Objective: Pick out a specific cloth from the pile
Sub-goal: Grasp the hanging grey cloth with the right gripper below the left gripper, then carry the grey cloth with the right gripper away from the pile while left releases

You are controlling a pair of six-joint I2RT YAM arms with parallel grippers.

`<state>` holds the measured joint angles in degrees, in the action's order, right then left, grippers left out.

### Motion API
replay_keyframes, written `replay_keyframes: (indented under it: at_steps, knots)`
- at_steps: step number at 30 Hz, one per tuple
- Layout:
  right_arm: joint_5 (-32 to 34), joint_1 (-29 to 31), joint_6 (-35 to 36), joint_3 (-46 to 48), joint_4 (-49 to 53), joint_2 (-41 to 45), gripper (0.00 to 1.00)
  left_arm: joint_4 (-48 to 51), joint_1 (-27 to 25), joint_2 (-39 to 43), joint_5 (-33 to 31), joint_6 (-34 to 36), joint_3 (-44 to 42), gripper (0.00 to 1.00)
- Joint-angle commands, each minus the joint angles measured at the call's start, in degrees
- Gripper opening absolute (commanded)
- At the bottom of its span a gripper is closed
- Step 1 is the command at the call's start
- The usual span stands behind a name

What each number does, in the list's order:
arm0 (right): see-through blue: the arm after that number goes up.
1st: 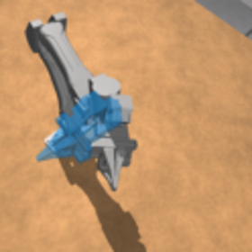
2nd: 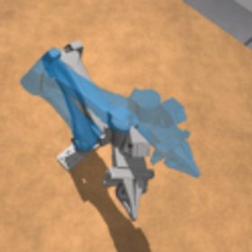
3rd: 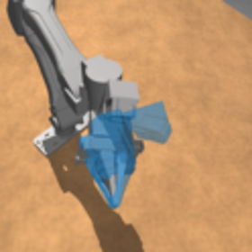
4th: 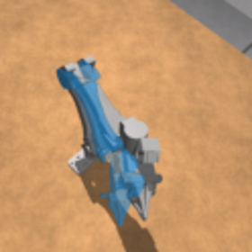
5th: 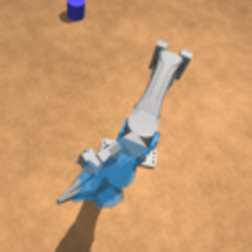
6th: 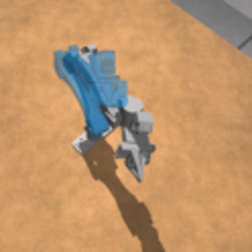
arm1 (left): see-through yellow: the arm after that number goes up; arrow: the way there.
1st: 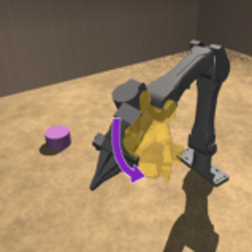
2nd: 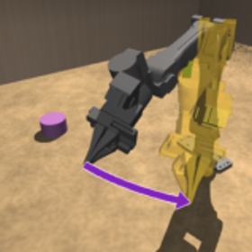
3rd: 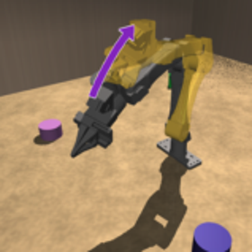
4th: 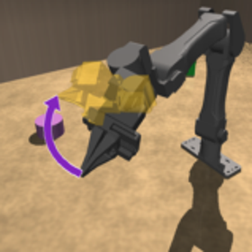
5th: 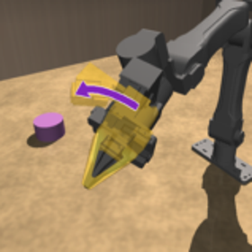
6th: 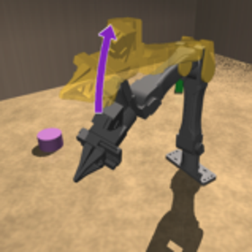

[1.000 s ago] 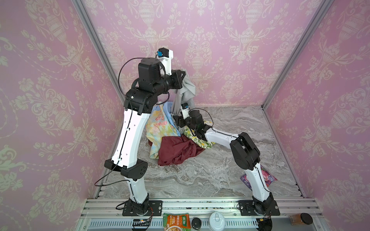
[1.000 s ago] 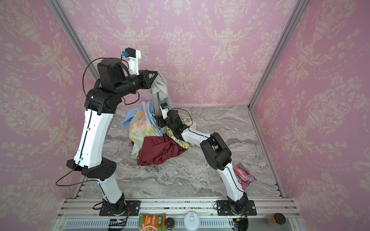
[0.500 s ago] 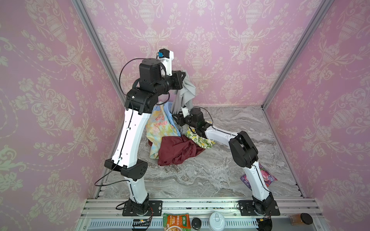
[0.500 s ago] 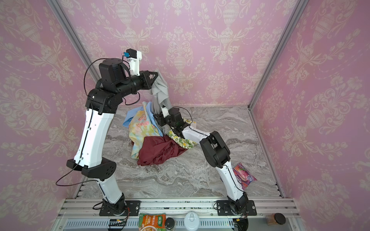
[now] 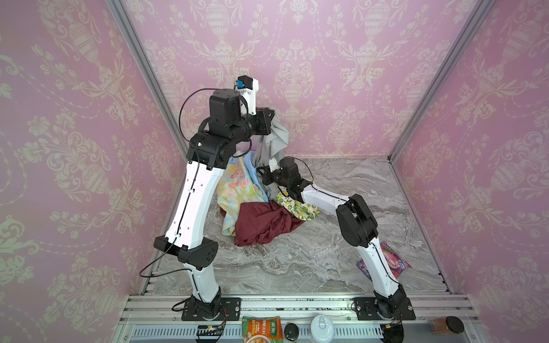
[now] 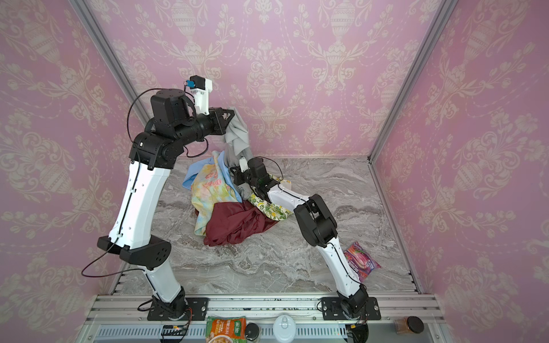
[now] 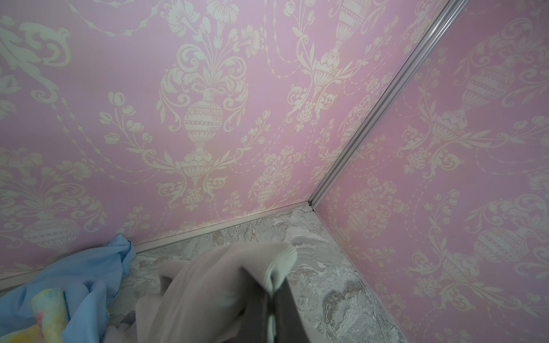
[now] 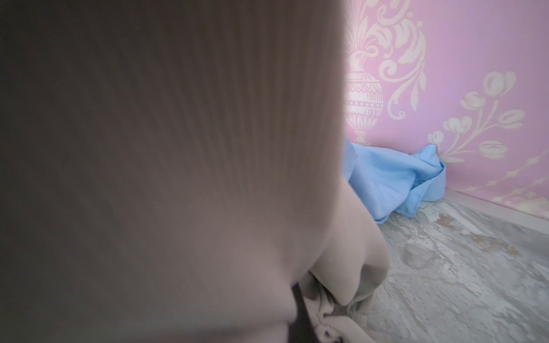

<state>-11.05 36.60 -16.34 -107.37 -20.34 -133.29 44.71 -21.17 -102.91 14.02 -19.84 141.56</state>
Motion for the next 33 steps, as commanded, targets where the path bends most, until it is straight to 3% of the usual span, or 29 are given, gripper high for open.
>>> replay_keyframes:
  at_steps: [1,3,10,15,22,28,33]
  knots:
    - [4.4,-0.5,0.3,-0.1,0.5,8.1,0.00,-2.6,1.7,3.7,-1.8,1.7,-3.8,0.00]
    - [6.0,-0.9,-0.2,0.1,1.4,10.9,0.00,-4.4,3.4,5.9,-2.4,1.2,-8.9,0.00]
    - [6.7,-2.4,-1.7,-3.9,6.9,16.9,0.00,-21.4,12.9,17.8,-0.3,-5.2,-41.2,0.00]
    - [7.4,-2.8,-0.2,-6.6,10.3,20.6,0.00,-28.2,14.7,18.3,2.3,-6.6,-51.7,0.03]
    - [7.3,-5.1,0.0,-15.0,16.7,24.1,0.00,-34.8,13.2,15.3,7.4,-8.1,-56.2,0.34]
    - [8.4,-6.6,0.2,-23.8,24.3,24.5,0.00,-37.6,8.4,12.8,10.5,-3.1,-57.1,0.72]
    - [10.9,-7.8,0.3,-24.5,27.0,26.3,0.00,-42.7,4.6,12.4,16.0,1.7,-60.1,0.84]
